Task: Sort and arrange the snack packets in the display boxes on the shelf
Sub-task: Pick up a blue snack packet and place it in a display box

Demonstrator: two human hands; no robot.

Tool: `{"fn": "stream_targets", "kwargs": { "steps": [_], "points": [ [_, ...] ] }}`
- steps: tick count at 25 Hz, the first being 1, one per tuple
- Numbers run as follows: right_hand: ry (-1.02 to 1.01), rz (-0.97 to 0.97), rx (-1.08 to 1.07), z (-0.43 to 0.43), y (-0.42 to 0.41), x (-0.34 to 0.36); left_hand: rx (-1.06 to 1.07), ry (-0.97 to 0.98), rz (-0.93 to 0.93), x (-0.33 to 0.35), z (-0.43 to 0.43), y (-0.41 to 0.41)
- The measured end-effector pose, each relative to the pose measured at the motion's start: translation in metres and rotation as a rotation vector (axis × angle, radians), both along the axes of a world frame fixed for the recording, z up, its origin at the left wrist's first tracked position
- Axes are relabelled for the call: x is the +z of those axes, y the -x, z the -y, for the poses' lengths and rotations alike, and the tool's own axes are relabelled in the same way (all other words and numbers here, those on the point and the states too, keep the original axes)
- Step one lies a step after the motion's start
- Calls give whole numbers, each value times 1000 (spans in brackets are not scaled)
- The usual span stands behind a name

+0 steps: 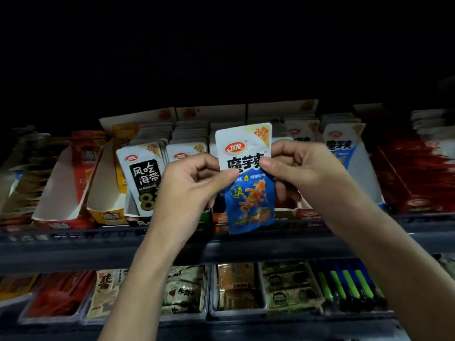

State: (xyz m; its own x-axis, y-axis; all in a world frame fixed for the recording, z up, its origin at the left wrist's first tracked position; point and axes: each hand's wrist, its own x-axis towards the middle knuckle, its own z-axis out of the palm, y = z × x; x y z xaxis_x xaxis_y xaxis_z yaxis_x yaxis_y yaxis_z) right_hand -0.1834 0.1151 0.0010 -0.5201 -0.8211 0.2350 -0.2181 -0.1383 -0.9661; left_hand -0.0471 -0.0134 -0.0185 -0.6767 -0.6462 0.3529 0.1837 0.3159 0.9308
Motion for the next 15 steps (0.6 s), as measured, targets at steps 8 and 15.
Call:
{"fn": "stream_targets", "kwargs": {
  "steps": [8, 15],
  "points": [
    [196, -59, -402, -51, 56, 19, -108, 205, 150, -6, -52, 48],
    [382, -20, -752, -81, 118, 0, -156, 818, 506, -20, -89, 87]
  ]
}}
